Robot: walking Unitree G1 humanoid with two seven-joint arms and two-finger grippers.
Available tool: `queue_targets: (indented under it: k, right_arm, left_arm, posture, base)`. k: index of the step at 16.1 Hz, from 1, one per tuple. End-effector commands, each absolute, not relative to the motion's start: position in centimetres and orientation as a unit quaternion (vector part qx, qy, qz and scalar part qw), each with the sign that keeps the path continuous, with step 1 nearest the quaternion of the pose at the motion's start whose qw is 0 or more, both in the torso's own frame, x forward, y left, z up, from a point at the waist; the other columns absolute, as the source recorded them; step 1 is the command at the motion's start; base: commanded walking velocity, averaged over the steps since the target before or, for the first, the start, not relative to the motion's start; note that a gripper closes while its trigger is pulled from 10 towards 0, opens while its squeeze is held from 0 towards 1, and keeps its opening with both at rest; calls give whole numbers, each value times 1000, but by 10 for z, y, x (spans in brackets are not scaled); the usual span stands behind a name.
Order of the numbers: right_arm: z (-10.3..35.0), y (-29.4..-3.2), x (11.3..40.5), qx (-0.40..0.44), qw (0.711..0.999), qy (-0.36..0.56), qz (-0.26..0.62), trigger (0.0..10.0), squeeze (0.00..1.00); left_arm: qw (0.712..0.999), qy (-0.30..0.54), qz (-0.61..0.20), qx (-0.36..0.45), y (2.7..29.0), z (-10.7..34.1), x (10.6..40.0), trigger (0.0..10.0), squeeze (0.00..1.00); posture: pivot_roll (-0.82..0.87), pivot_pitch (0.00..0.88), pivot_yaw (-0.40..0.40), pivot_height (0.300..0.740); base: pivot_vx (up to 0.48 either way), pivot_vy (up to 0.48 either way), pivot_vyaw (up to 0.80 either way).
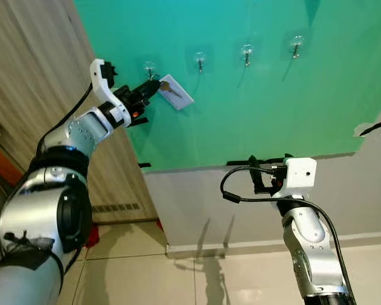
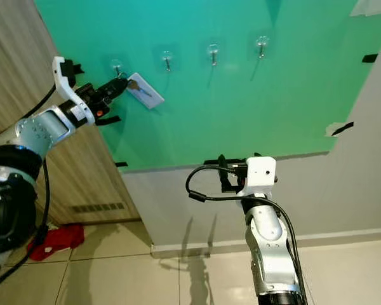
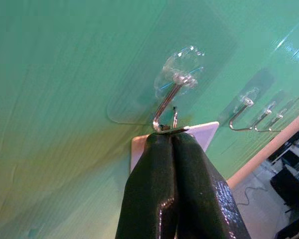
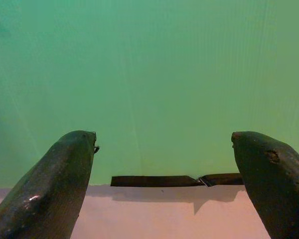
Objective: Hang keys on a hook
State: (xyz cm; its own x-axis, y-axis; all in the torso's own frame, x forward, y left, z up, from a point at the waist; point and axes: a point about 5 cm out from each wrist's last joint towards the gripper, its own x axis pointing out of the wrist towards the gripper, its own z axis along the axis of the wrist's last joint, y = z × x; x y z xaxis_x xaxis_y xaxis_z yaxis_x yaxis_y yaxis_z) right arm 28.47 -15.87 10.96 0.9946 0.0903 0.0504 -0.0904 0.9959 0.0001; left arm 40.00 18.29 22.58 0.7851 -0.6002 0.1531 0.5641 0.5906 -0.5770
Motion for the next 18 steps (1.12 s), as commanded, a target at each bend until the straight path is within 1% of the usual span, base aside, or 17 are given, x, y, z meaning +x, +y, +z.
queue_targets:
  k: [1,4,8,12,13,14,15,18]
  right_arm:
    - [111,-156,282,10,998,-26,52,10000,0]
    - [110,-155,280,8,998,-23,53,10000,0]
    - [109,-156,279,7,998,-20,54,10000,0]
    - [109,-155,280,7,998,-19,57,10000,0]
    - [108,-155,280,8,998,-18,56,10000,0]
    - [108,-155,280,7,998,-18,56,10000,0]
    - [108,-154,279,7,998,-18,57,10000,0]
    - [108,-155,280,6,998,-17,57,10000,0]
  left_arm:
    - [899,12,-309,-310,195,229,398,10000,0]
    - [907,-19,-301,-293,208,230,392,10000,0]
    - [905,-26,-303,-297,214,228,384,10000,0]
    - [901,-22,-324,-288,203,224,377,10000,0]
    - [912,-20,-346,-218,191,218,370,10000,0]
    - [919,-21,-357,-165,185,216,366,10000,0]
    - [923,-25,-374,-86,176,213,361,10000,0]
    - [920,-33,-391,-4,158,215,354,10000,0]
  posture:
    - [-162,0,145,740]
    - [-158,0,148,740]
    - [-152,0,143,740]
    - [-148,0,144,740]
    - [-145,0,144,740]
    - [-145,0,144,740]
    - [-145,0,144,740]
    - [-148,0,141,740]
  base:
    - [0,0,0]
    - [0,0,0]
    - [0,0,0]
    - [0,0,0]
    - [0,0,0]
    - [0,0,0]
    - [0,0,0]
    - [0,0,0]
